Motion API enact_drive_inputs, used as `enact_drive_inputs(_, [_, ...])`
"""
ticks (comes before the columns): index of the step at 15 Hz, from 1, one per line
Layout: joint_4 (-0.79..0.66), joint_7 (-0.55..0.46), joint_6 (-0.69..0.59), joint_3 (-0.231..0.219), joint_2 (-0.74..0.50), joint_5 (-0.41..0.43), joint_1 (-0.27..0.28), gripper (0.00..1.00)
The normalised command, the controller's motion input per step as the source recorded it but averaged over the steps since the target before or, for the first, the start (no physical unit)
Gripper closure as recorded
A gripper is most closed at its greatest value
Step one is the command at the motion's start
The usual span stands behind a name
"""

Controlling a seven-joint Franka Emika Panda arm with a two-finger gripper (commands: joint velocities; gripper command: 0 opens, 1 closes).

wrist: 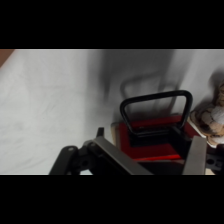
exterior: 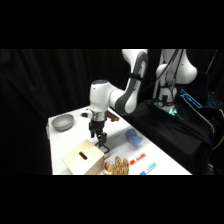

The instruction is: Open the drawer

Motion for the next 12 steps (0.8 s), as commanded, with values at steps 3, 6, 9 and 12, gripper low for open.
enact_drive_inputs(3, [-0.04, -0.22, 0.29, 0.190, 0.08, 0.074, -0.235, 0.00])
enact_drive_inputs(6, [-0.06, -0.23, 0.28, 0.226, 0.07, 0.084, -0.242, 0.00])
enact_drive_inputs(9, [-0.04, -0.22, 0.29, 0.198, 0.10, 0.067, -0.222, 0.00])
enact_drive_inputs(12, [-0.01, -0.20, 0.29, 0.173, 0.13, 0.025, -0.219, 0.00])
